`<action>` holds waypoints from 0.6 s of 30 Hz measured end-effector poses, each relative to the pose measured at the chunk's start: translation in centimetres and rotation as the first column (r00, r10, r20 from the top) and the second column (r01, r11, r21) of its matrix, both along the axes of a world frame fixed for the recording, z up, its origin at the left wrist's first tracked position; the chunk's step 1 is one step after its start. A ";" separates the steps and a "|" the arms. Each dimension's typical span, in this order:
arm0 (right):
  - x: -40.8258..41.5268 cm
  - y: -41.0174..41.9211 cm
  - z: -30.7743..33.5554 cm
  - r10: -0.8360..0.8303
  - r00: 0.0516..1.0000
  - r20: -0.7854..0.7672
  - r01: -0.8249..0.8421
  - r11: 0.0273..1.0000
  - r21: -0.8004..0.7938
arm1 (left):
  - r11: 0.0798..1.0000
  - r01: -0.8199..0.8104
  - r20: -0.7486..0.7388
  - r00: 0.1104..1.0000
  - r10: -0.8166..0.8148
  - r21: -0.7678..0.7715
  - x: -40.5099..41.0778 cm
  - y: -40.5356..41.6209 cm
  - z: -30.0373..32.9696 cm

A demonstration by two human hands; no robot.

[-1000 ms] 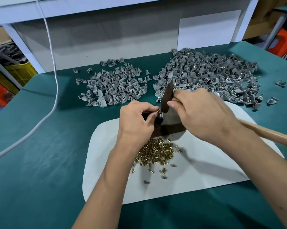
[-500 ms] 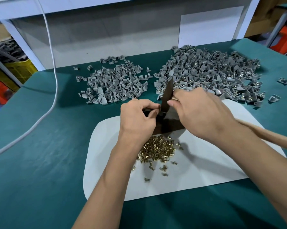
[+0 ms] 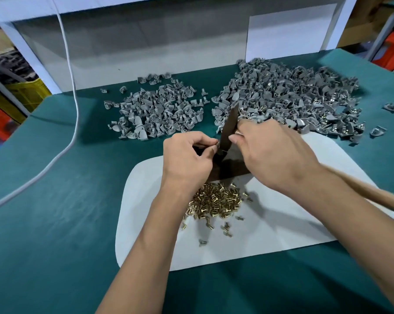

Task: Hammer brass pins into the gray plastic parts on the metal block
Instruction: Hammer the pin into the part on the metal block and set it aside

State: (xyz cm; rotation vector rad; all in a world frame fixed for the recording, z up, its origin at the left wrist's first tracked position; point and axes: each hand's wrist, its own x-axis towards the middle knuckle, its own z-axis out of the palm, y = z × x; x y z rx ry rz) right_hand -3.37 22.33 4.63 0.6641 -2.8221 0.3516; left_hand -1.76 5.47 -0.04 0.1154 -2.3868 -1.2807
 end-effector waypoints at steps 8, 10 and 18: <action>0.2 -0.2 -0.1 -0.002 1.000 0.025 0.002 1.000 0.023 | 1.000 0.008 -0.013 1.000 -0.007 0.016 -0.1 -0.3 -0.2; 0.0 -0.2 0.1 -0.003 0.998 0.062 0.000 0.998 0.057 | 1.000 0.007 -0.015 1.000 -0.006 0.017 0.0 -0.3 -0.2; -1.6 1.5 1.1 -0.043 0.997 0.061 0.053 0.982 -0.180 | 0.998 0.032 -0.015 0.999 -0.033 -0.050 0.1 -1.1 0.1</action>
